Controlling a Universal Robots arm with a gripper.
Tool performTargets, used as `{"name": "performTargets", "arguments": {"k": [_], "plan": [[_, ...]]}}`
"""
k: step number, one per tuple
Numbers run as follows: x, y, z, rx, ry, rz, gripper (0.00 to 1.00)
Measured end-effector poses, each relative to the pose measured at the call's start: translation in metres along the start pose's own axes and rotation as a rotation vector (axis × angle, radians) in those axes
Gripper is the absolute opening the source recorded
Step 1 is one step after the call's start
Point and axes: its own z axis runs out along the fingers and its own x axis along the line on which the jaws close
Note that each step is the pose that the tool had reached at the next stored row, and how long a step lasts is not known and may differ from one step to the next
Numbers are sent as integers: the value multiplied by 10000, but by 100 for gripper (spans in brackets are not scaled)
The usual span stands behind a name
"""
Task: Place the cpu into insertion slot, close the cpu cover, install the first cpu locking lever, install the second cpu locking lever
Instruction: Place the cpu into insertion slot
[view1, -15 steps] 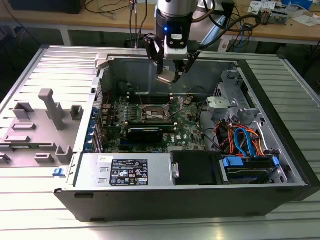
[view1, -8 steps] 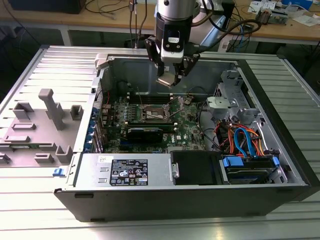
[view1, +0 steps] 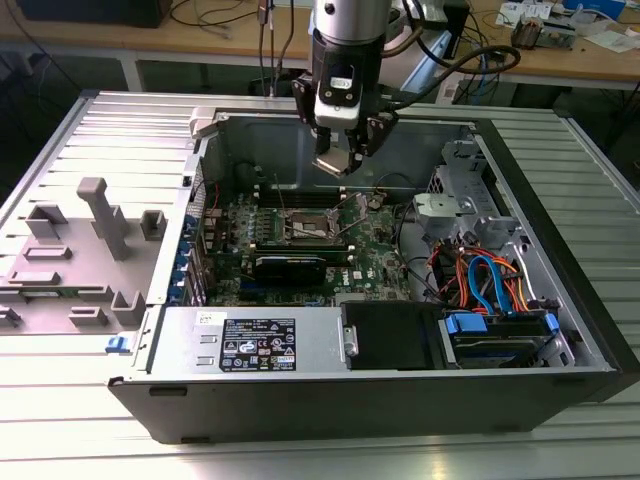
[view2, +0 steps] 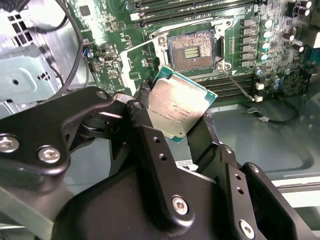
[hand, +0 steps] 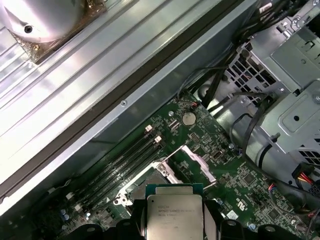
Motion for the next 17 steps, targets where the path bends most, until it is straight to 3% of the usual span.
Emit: {"name": "performTargets", "arguments": {"k": [5, 13, 17], "plan": [[-10, -39, 19, -1, -12, 111, 55], [-12, -45, 79, -15, -141, 1735, 55], [-12, -46, 83, -8, -145, 1879, 55]]}}
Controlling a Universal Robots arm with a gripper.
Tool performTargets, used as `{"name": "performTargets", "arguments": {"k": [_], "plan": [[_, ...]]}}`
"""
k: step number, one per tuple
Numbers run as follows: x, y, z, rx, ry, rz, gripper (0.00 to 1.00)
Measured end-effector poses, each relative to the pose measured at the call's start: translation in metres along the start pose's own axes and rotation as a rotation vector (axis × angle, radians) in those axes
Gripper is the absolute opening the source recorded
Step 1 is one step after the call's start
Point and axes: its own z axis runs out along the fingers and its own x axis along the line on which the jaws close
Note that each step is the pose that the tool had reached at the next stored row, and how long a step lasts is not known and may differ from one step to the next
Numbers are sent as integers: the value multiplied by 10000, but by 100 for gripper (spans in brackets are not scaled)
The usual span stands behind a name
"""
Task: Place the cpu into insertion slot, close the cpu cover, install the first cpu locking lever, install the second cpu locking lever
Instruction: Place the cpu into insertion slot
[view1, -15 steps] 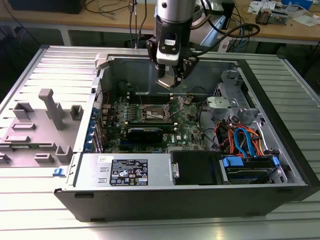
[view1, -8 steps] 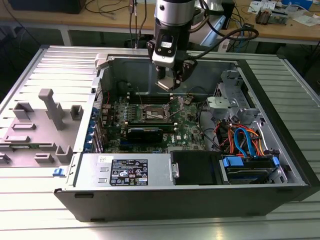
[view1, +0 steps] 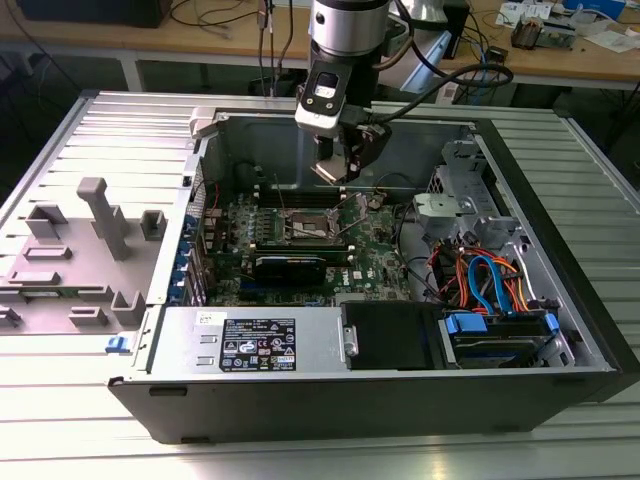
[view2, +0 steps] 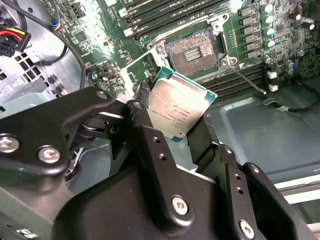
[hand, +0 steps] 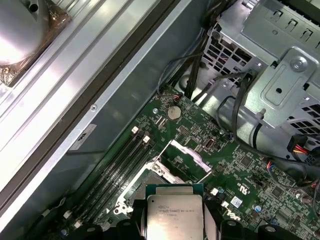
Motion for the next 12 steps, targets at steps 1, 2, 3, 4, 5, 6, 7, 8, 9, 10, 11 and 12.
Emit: {"name": "performTargets", "arguments": {"k": [1, 2, 3, 4, 5, 6, 7, 8, 9, 10, 11, 12], "plan": [[0, 0, 1, -1, 1, 1, 55], [0, 0, 1, -2, 1, 2, 55], [0, 0, 1, -2, 1, 2, 55], [0, 0, 1, -1, 1, 2, 55], [0, 0, 1, -1, 1, 2, 55], [0, 0, 1, -1, 1, 2, 55], [0, 0, 1, -2, 1, 3, 55], [-1, -2, 4, -3, 2, 4, 55], [-5, -5, 8, -3, 1, 4, 55], [-8, -7, 11, 1, -4, 3, 55], [-9, -8, 14, 9, -14, 2, 55], [-12, -10, 18, 45, -58, -3, 55]]}}
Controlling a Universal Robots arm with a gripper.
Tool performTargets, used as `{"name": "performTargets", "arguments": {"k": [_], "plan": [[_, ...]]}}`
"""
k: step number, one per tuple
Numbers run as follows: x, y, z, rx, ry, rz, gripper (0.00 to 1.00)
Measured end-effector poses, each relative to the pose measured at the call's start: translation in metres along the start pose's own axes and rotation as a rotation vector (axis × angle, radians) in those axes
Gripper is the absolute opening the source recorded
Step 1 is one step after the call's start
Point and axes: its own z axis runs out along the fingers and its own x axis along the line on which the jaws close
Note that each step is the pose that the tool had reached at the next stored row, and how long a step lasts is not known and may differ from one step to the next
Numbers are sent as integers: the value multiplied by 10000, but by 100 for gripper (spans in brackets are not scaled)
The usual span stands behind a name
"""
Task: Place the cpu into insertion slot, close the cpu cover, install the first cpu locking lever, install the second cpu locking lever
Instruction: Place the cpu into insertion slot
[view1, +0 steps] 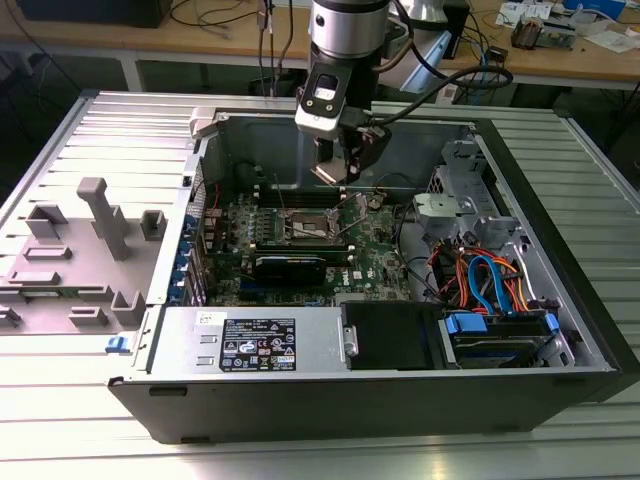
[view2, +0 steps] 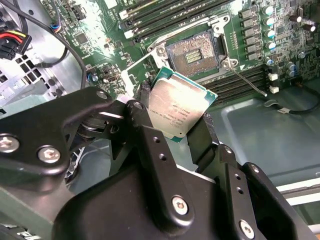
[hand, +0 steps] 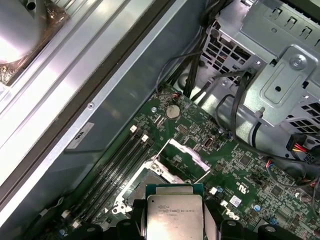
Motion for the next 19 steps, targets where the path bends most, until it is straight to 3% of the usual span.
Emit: {"name": "performTargets", "arguments": {"k": [3, 13, 19], "plan": [[-2, -3, 7, 60, -74, -5, 55], [-1, -5, 24, 62, -73, 1, 55], [0, -9, 44, 105, -47, 119, 55]]}}
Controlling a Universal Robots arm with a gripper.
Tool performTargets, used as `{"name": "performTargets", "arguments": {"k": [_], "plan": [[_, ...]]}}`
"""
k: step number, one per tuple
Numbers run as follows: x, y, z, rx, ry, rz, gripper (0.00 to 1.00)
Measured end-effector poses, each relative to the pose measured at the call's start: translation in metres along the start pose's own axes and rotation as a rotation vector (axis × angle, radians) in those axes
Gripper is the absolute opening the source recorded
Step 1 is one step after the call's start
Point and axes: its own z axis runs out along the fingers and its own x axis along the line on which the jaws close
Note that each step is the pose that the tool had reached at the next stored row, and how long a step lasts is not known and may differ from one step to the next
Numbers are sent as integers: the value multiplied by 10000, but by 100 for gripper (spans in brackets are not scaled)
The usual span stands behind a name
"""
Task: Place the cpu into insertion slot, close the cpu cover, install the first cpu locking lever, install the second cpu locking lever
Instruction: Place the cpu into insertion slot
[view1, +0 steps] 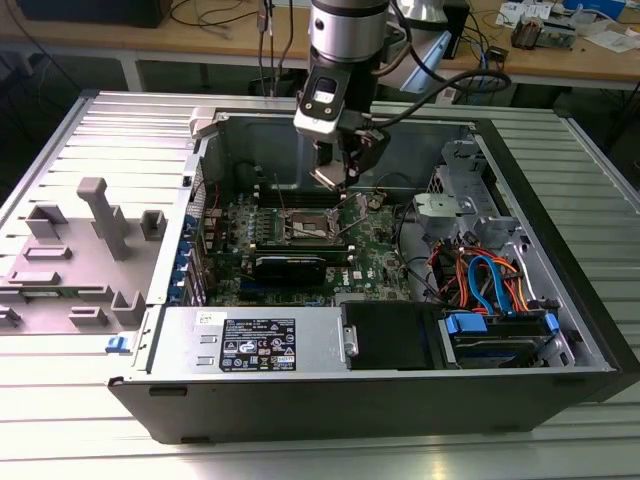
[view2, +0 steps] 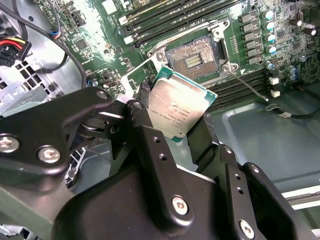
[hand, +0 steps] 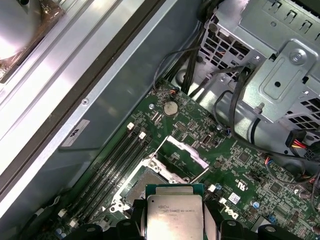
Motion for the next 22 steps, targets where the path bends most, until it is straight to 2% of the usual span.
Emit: {"name": "performTargets", "arguments": {"k": [5, 14, 22], "plan": [[2, -6, 40, 1, -19, 230, 55], [1, -14, 144, 11, -117, 1240, 55], [1, -21, 227, 5, -175, 2030, 55]]}}
